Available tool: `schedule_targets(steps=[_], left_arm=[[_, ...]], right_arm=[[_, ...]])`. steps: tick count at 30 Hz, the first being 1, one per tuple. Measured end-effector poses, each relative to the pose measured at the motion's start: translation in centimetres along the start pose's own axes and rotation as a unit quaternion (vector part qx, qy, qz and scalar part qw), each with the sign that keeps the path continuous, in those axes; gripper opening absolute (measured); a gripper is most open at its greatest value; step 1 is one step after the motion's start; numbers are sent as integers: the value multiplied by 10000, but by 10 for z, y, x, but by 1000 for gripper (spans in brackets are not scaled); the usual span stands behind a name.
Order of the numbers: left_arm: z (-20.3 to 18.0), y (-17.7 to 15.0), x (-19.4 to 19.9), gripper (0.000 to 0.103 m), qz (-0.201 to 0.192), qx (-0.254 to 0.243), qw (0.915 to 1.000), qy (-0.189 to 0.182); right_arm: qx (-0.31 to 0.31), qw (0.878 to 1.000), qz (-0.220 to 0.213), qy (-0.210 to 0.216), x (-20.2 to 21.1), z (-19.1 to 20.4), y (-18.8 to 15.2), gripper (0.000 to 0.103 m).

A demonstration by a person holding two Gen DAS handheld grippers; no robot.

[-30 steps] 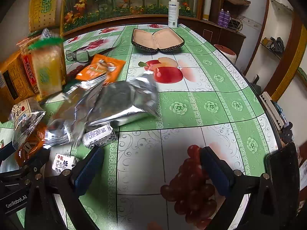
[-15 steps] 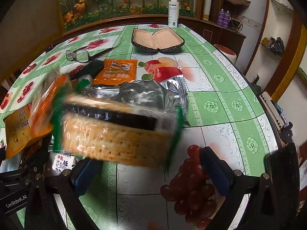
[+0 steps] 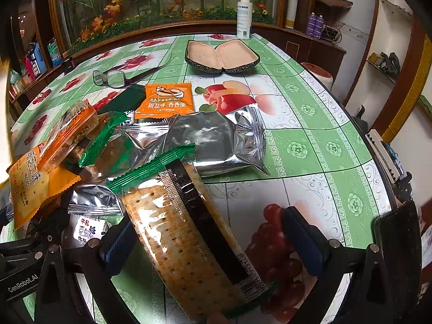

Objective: Organize snacks

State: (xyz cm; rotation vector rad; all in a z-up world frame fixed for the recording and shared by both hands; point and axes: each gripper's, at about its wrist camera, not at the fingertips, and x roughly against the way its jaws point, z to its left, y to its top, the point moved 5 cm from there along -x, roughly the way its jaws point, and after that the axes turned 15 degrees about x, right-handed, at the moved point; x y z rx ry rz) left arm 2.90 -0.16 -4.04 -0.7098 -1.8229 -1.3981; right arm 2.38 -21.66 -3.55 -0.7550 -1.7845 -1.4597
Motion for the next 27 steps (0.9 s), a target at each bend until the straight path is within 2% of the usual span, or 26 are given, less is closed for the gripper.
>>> schedule_targets(steps=[27], left_arm=[[0, -1, 0, 103, -21, 100, 9999, 82]], right_arm=[[62, 10000, -10, 49, 0, 1, 0, 102]])
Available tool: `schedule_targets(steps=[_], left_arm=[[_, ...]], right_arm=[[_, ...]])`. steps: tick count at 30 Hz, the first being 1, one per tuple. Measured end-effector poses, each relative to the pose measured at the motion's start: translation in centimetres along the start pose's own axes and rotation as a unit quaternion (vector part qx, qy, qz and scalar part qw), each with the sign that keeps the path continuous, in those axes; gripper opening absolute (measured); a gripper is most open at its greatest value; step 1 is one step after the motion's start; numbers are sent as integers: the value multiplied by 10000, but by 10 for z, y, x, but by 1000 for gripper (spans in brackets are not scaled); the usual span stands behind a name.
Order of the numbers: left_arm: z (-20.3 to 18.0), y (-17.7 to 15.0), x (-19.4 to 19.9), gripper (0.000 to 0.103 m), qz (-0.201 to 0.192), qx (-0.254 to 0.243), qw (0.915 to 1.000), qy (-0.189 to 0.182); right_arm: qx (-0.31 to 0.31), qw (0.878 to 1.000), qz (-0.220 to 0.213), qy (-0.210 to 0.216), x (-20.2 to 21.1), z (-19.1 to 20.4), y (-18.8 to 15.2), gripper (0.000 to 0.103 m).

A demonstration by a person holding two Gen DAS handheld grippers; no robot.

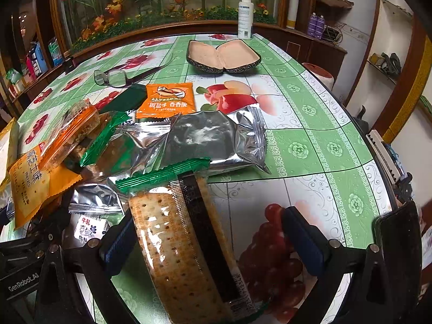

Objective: Organize snacks
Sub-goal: 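Grasp the small orange snack packet with the left tool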

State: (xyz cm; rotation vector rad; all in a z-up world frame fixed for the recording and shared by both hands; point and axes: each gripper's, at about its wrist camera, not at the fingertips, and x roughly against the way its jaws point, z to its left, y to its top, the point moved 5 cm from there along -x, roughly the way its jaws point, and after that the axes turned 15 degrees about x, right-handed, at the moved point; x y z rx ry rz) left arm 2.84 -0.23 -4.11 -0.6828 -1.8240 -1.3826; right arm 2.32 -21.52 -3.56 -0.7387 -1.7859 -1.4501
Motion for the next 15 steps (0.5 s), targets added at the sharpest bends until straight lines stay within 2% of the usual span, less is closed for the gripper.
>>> schedule_targets(steps=[2, 5, 10, 15], left_arm=[[1, -3, 3, 103, 125, -67, 9999, -22], [3, -11, 9, 103, 400, -462, 9978, -271], [36, -19, 41, 103, 532, -64, 9941, -942], [58, -21, 60, 98, 474, 102, 9919, -1172]], right_arm=[[111, 9999, -12, 78, 1, 4, 0, 102], [221, 9996, -18, 168, 1, 9, 0, 102], [265, 9994, -1, 219, 1, 11, 0, 102], [315, 9992, 7, 261, 2, 14, 0, 102]])
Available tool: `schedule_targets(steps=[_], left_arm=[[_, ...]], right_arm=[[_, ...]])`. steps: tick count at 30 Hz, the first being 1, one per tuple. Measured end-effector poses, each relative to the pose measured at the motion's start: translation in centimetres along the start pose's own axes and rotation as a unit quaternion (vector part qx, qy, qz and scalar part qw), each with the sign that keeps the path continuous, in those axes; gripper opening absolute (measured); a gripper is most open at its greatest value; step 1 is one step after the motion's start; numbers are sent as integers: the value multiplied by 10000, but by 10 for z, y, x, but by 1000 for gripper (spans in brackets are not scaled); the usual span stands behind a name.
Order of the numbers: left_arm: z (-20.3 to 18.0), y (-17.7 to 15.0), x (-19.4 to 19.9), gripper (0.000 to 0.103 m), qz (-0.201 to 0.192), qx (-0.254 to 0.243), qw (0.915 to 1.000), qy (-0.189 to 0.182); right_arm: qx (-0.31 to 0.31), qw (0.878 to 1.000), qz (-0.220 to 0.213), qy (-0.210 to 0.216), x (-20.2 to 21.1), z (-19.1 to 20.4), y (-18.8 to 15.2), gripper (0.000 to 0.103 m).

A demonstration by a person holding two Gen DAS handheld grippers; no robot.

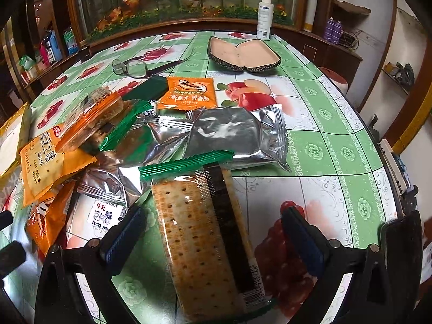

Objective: Organize snacks
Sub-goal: 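Grasp the small orange snack packet with the left tool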

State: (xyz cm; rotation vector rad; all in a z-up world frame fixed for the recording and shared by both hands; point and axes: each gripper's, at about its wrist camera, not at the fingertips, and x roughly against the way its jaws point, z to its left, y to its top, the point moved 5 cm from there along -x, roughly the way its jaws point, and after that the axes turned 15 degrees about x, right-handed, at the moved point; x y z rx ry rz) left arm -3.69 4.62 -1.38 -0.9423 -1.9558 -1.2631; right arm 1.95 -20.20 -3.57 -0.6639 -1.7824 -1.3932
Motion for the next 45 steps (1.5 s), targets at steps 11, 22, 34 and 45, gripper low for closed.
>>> schedule_targets(steps=[11, 22, 34, 45], left_arm=[[-7, 39, 8, 73, -225, 98, 9995, -213], [-31, 33, -12, 73, 380, 368, 9968, -603], [-52, 19, -53, 80, 447, -156, 9986, 217], [-30, 7, -31, 45, 208, -290, 9991, 220]], right_arm=[[6, 10000, 1, 5, 0, 1, 0, 102], [10, 10000, 7, 2, 0, 1, 0, 102], [37, 10000, 3, 15, 1, 3, 0, 102], [98, 9999, 5, 58, 3, 6, -1, 102]])
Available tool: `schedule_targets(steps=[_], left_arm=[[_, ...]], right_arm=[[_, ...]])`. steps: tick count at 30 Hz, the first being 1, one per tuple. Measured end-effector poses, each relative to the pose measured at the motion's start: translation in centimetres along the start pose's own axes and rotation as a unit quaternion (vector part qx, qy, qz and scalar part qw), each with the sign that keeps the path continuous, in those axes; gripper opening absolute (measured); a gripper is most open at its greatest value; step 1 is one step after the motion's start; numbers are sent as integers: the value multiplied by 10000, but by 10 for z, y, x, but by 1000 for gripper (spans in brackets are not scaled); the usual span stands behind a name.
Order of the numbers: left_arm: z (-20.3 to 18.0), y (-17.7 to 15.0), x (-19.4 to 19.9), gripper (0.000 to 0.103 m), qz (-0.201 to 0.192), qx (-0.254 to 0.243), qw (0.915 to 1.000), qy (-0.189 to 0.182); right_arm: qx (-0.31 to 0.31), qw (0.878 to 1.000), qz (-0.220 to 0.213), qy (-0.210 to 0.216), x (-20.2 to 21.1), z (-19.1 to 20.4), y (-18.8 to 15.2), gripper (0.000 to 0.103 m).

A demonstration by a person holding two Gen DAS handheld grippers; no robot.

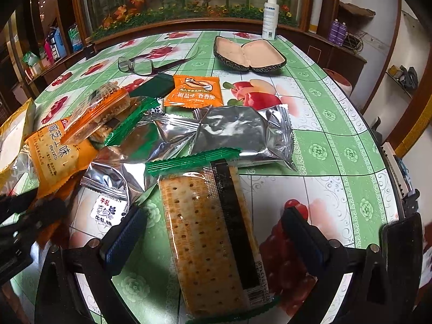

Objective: Organize snacks
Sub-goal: 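Grasp the small orange snack packet with the left tool, then grasp the long cracker pack with green end with the right tool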

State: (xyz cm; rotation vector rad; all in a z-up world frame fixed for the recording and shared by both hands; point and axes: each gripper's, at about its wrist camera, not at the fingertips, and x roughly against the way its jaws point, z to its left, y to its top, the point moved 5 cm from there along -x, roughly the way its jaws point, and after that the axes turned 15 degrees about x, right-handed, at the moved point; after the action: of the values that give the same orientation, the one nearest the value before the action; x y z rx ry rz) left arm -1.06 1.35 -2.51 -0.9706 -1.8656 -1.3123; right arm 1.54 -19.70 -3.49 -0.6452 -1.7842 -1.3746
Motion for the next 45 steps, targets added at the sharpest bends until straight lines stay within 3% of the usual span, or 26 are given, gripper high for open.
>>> schedule_targets(steps=[6, 8, 10, 12, 13, 15, 19, 21, 23, 25, 30, 33, 35, 37, 41, 42, 43, 45], left_arm=[[24, -29, 26, 45, 73, 34, 10000, -49], [32, -36, 32, 45, 17, 71, 10000, -58], [38, -37, 35, 45, -37, 147, 9999, -40], [39, -37, 35, 45, -58, 211, 9997, -106], [39, -37, 35, 45, -73, 219, 9997, -107], [39, -37, 35, 46, -90, 189, 9997, -85], [42, -38, 37, 46, -94, 230, 9996, -104], [42, -38, 37, 46, -98, 266, 9995, -112], [42, -38, 37, 46, -116, 276, 9995, -104], [41, -38, 36, 46, -131, 248, 9996, -66], [39, -38, 36, 46, -168, 209, 9996, -18], [40, -38, 36, 46, -175, 200, 9996, -7], [40, -39, 36, 46, -194, 189, 9996, 21], [39, -40, 36, 46, -207, 171, 9996, 54], [37, -41, 35, 46, -228, 119, 9996, 97], [37, -40, 35, 46, -229, 121, 9996, 92], [36, -40, 35, 46, -227, 129, 9996, 88], [36, -40, 35, 46, -227, 143, 9996, 70]], right_arm=[[339, 9981, 74, 503, 10, 7, -8, 101], [393, 9942, -4, 1006, 23, 10, -14, 93], [499, 9915, -46, 1205, 34, 13, -18, 73], [575, 9886, -88, 1392, 40, 20, -18, 68], [628, 9858, -129, 1552, 42, 25, -18, 59], [831, 9824, -119, 1670, 45, 37, -16, 51], [1138, 9745, -381, 1893, 60, 49, -12, 51], [1058, 9773, -327, 1808, 59, 46, -10, 51], [679, 9801, -189, 1857, 56, 36, -10, 52], [53, 9787, 36, 2051, 47, 24, -9, 68], [-508, 9730, 363, 2224, 35, 19, -6, 70], [-470, 9779, 473, 1984, 26, 27, 0, 70], [-239, 9852, 458, 1637, 23, 35, 6, 70], [102, 9896, 390, 1382, 22, 44, 10, 77], [571, 9922, 253, 1080, 22, 52, 9, 80], [589, 9921, 207, 1088, 23, 49, 7, 68], [576, 9915, 178, 1154, 25, 47, 5, 40], [558, 9912, 248, 1178, 26, 39, 0, 30]])
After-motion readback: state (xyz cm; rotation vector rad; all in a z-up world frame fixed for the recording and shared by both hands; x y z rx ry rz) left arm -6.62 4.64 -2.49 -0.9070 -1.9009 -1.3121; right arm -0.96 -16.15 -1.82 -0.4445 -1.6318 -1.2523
